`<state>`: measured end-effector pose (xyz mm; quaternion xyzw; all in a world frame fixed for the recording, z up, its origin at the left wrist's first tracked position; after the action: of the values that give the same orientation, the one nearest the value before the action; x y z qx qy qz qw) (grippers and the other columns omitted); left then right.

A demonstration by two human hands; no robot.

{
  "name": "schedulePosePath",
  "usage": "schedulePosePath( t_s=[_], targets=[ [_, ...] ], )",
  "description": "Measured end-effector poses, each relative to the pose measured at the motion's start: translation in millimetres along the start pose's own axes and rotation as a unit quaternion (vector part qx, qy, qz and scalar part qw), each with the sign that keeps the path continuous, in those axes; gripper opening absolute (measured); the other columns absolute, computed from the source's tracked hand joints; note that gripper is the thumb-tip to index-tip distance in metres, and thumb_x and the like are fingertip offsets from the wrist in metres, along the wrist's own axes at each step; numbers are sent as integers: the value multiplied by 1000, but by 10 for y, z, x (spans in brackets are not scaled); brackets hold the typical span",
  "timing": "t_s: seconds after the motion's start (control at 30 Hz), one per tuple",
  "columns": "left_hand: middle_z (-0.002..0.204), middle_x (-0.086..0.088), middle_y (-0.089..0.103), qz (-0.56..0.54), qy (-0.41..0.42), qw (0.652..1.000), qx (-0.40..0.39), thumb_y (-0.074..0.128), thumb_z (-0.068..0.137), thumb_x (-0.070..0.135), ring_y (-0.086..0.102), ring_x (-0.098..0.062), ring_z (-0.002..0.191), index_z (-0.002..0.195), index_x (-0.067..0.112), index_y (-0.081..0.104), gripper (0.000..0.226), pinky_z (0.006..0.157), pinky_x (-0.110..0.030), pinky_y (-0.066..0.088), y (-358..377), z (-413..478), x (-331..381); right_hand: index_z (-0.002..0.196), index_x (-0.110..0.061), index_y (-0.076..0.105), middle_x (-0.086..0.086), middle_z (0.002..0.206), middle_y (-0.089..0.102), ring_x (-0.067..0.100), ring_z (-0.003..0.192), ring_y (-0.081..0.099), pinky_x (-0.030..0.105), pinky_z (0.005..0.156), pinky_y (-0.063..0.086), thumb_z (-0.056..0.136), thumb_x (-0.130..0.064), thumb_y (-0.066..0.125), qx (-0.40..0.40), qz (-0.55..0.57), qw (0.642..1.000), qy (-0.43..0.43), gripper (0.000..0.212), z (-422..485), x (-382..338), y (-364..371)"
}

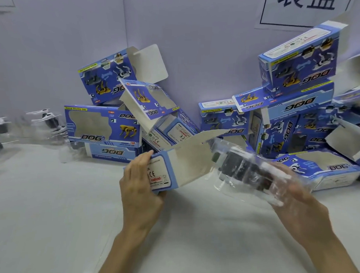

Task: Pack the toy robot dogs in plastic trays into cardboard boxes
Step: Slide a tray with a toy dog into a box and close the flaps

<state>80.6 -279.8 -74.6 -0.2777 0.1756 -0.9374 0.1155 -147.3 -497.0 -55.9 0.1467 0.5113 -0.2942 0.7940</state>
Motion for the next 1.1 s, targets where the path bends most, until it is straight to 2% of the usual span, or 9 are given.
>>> schedulePosePath(
  t_s=[0.07, 0.13, 0.23, 0.47, 0.6, 0.73, 0.8, 0.97, 1.1],
  targets=[
    [134, -10, 52, -7, 0, 1000, -5, 90, 56, -2, 48, -32, 120, 139, 22, 36, 102, 94, -37, 39, 6, -12, 30, 110, -24, 69, 1, 97, 73, 13, 83, 70, 13, 66, 53, 68, -8, 51, 19, 117, 993, 28, 49, 66, -16, 23],
    [133, -12, 52, -12, -3, 1000, 2, 89, 56, -5, 45, -31, 120, 138, 23, 35, 102, 96, -43, 44, -2, -16, 54, 120, -16, 58, 2, 99, 71, 13, 86, 68, 14, 69, 52, 72, -11, 52, 54, 140, 989, 18, 48, 81, 34, -19],
    [134, -11, 51, -13, 3, 1000, 7, 86, 56, -9, 43, -31, 122, 137, 22, 36, 101, 98, -52, 47, -14, -20, 84, 115, -18, 58, -2, 99, 73, 12, 90, 68, 14, 72, 52, 71, -12, 56, 98, 123, 988, -2, 45, 92, 85, -58],
    [135, -5, 47, 10, 18, 1000, 4, 86, 55, -7, 40, -30, 125, 137, 19, 38, 99, 101, -45, 39, 13, -50, 133, 113, -27, 61, 8, 111, 70, 22, 103, 64, 19, 78, 53, 69, -21, 69, 109, 52, 993, -8, 45, 86, 127, -6],
    [138, -9, 51, 31, 15, 999, -8, 83, 55, -9, 40, -33, 129, 138, 21, 38, 99, 103, -51, 40, 24, -65, 146, 114, -29, 61, 5, 123, 65, 23, 121, 58, 40, 95, 48, 66, -25, 75, 105, -5, 994, 8, 50, 60, 151, 60],
    [141, -8, 50, 33, 26, 998, -37, 80, 54, -12, 38, -33, 133, 139, 22, 37, 101, 108, -55, 38, 67, -90, 167, 115, -41, 62, -23, 120, 63, -4, 122, 54, 14, 82, 52, 58, -35, 82, 64, -39, 997, 31, 62, 25, 120, 202],
    [142, -8, 49, 37, 28, 998, -41, 80, 54, -11, 37, -33, 134, 139, 22, 37, 101, 109, -56, 37, 69, -95, 161, 122, -47, 57, -30, 123, 60, -13, 121, 50, 16, 90, 47, 52, -50, 80, 55, -52, 996, 43, 74, 16, 111, 246],
    [143, -7, 48, 41, 50, 996, -57, 81, 53, -10, 33, -30, 136, 141, 25, 37, 105, 110, -54, 33, 67, -65, 157, 134, -50, 46, -19, 142, 50, -17, 126, 42, 11, 88, 40, 60, -46, 78, 56, -65, 994, 69, 80, 29, 99, 225],
    [144, -8, 49, 15, 98, 990, -104, 80, 53, -9, 31, -28, 138, 139, 27, 39, 102, 109, -59, 35, 118, -99, 247, 131, -55, 44, -21, 139, 48, -18, 125, 43, 16, 94, 38, 49, -60, 76, 35, -64, 993, 94, 89, 5, 131, 252]
  ],
)
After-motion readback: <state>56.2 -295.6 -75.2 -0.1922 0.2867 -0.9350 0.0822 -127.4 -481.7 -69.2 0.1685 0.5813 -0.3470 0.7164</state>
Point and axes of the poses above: each hand's wrist, its own z-axis towards the middle knuckle, its own y-axis out of the palm, x = y × z, the point moved 4 cm from there along z, towards the middle knuckle
